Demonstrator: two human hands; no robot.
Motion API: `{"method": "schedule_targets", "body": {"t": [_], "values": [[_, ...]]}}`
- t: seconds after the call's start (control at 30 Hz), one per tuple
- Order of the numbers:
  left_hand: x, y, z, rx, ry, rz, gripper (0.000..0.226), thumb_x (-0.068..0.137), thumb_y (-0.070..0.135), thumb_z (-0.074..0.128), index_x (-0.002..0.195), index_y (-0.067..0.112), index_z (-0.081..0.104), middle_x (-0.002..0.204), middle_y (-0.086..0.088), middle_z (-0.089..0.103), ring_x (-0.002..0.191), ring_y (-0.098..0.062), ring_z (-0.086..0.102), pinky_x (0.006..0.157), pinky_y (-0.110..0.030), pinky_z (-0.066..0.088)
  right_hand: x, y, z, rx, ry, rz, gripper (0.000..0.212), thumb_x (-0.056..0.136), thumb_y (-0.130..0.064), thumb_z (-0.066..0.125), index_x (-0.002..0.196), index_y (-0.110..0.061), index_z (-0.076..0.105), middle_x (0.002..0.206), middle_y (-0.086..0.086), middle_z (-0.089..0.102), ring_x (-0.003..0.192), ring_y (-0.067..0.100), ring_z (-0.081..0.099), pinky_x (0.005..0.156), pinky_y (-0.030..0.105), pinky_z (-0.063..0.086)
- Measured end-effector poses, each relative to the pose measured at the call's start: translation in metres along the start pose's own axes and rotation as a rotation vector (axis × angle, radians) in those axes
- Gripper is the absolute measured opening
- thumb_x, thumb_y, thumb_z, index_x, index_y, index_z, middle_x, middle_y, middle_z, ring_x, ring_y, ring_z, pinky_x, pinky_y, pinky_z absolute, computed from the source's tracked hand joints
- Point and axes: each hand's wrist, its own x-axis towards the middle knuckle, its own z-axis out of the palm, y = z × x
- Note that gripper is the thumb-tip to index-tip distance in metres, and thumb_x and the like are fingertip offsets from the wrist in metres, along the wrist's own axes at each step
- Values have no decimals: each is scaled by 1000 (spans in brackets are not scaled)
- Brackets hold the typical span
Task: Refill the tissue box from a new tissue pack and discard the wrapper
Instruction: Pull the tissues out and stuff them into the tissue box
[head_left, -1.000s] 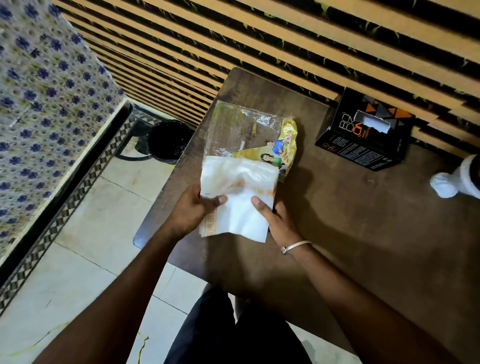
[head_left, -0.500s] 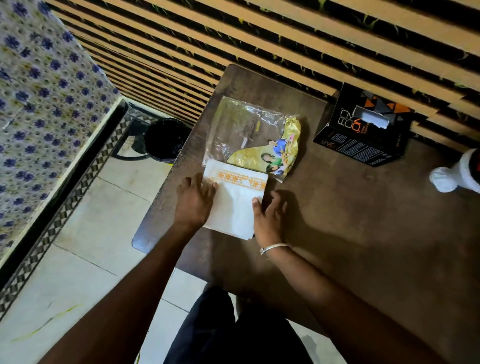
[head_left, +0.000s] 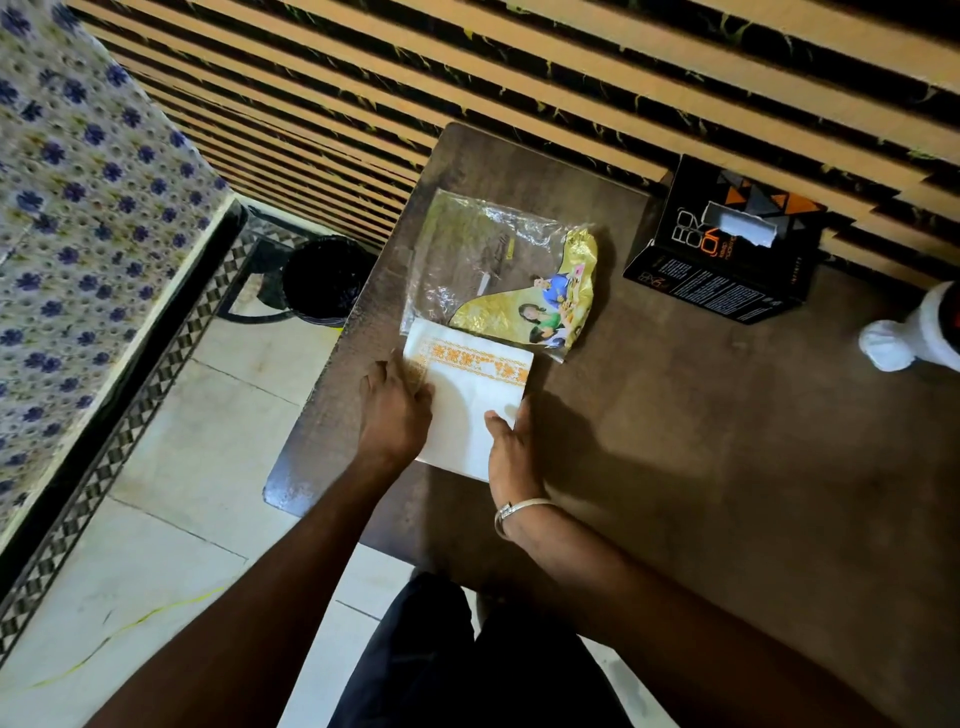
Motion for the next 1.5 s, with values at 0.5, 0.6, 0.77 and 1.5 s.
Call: {"method": "schedule_targets", "body": {"t": [0.5, 0.6, 0.77, 1.5], "values": [[13, 106, 1, -271, -2, 335, 64, 103, 41, 46, 156, 12, 27, 161, -11, 31, 149, -24, 27, 121, -35, 22, 32, -69, -65, 217, 388, -262, 79, 92, -39, 59, 157, -15, 22, 164, 4, 23, 149, 19, 27, 121, 29, 21], [16, 156, 13, -384, -128, 430, 63, 103, 45, 43, 157, 17, 26, 163, -3, 28, 150, -15, 25, 123, -30, 20, 58, -102, -115, 318, 487, -330, 73, 97, -42, 53, 158, -21, 19, 166, 2, 19, 150, 17, 26, 118, 27, 17], [27, 230, 38, -477, -281, 438, 66, 102, 49, 42, 158, 18, 22, 163, 0, 27, 149, -14, 27, 121, -28, 22, 90, -142, -192, 444, 596, -443, 77, 97, -37, 54, 159, -19, 11, 165, 7, 20, 145, 17, 33, 114, 27, 27], [12, 262, 79, -643, -420, 307, 55, 102, 44, 45, 154, 35, 28, 139, 18, 46, 133, -8, 46, 109, -22, 36, 100, -122, -266, 363, 360, -310, 69, 78, -67, 63, 135, -29, 56, 126, -3, 67, 118, 18, 63, 108, 45, 46]]}}
